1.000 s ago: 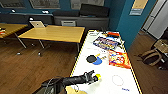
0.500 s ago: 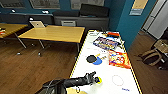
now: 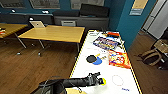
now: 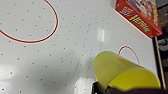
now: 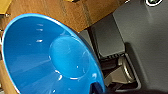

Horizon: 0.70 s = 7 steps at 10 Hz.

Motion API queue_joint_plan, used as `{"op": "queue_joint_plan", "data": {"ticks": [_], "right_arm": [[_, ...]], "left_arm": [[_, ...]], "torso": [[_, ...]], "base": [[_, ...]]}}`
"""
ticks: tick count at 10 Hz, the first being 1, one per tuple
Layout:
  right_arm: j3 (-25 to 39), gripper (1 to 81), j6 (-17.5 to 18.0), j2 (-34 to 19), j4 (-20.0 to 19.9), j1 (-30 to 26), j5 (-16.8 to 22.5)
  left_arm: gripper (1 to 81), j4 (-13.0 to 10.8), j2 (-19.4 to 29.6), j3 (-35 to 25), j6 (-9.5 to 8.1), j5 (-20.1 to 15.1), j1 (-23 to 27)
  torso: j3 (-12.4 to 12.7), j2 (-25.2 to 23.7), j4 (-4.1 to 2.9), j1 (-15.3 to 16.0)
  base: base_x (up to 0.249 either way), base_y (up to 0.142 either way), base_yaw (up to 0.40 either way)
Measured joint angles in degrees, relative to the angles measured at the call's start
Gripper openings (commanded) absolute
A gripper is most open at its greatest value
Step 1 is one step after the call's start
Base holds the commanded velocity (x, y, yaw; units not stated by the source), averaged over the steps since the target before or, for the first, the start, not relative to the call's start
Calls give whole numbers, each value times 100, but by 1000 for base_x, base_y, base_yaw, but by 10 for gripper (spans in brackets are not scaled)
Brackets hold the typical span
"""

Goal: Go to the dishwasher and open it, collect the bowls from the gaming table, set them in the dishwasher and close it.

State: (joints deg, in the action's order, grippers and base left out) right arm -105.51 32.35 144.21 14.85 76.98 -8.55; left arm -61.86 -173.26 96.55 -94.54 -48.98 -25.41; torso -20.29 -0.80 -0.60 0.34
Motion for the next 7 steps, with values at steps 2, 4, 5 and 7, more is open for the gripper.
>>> {"op": "queue_joint_plan", "data": {"ticks": [2, 4, 5, 7], "right_arm": [[-2, 10, 0, 0, 0, 0, 0], [-4, 10, 0, 0, 0, 0, 0], [-4, 10, 0, -2, 0, 0, 0], [-15, 10, 0, -37, 0, 11, 4]], "left_arm": [[10, -96, 361, -895, 144, -18, 363], [10, -101, 1012, -1707, 408, 243, 503], [10, -116, 1442, -1996, 610, 458, 545], [10, -127, 2285, -2508, 1119, 987, 507]], "torso": [[0, 0, 0, 0], [0, 0, 0, 0], [0, 0, 0, 0], [0, 0, 0, 0]], "base": [[0, 0, 0], [0, 0, 0], [0, 0, 0], [0, 0, 0]]}}
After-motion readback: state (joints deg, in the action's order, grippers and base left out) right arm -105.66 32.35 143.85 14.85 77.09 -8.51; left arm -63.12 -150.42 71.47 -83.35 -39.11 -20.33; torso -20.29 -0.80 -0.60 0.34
